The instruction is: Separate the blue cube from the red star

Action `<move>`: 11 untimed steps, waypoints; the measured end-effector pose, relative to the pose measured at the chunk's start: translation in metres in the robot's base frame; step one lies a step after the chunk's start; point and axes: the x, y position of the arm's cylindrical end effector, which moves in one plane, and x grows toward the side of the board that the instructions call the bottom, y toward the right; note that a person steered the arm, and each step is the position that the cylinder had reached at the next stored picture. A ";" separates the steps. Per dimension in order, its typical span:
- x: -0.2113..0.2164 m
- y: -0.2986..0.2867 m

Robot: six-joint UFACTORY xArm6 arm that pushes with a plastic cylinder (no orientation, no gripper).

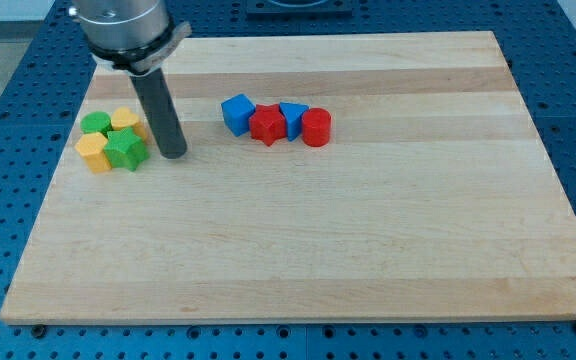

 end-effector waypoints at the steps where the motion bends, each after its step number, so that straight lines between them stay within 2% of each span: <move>1: 0.000 0.035; 3: -0.034 0.083; 4: -0.064 0.072; 6: -0.076 0.095; 7: -0.097 0.086; 9: -0.099 -0.023; 10: -0.089 -0.008; 11: -0.065 0.035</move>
